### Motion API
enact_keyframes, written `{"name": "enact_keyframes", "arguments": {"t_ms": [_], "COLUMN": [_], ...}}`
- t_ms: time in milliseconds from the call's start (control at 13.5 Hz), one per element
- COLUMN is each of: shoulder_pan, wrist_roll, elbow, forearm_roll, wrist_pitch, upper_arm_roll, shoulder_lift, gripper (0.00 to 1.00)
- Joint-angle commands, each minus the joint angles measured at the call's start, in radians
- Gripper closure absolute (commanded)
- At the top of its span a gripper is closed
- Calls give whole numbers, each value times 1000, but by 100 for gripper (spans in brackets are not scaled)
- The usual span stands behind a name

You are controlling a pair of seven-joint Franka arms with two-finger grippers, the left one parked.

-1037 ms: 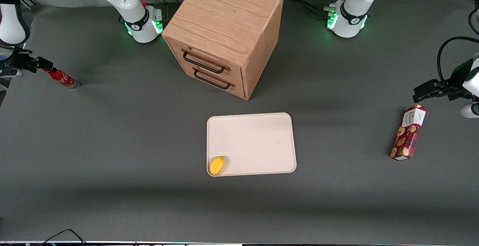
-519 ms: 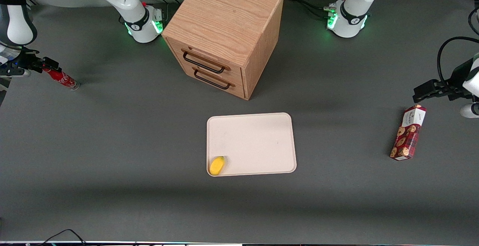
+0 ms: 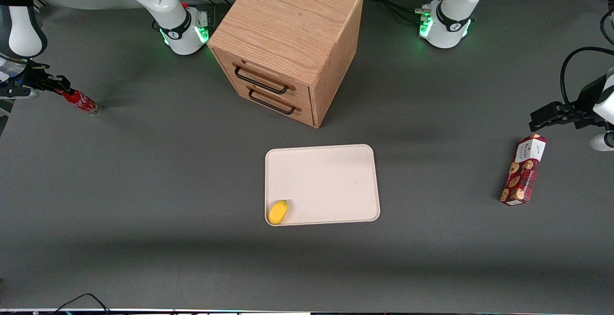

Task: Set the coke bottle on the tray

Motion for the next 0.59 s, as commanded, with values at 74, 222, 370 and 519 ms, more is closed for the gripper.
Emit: {"name": "enact_keyframes", "arguments": {"t_ms": [74, 222, 370, 519], "shoulder_pan": [7, 17, 18, 18], "wrist_roll": [5, 23, 74, 127], "elbow": [-2, 78, 223, 378], "forearm_roll": [-23, -22, -20, -14], "wrist_pitch": [-2, -69, -232, -356], "upper_arm_roll": [0, 20, 92, 172], "shoulder_lift": [-36, -50, -47, -43], "gripper": [100, 100, 100, 100]}}
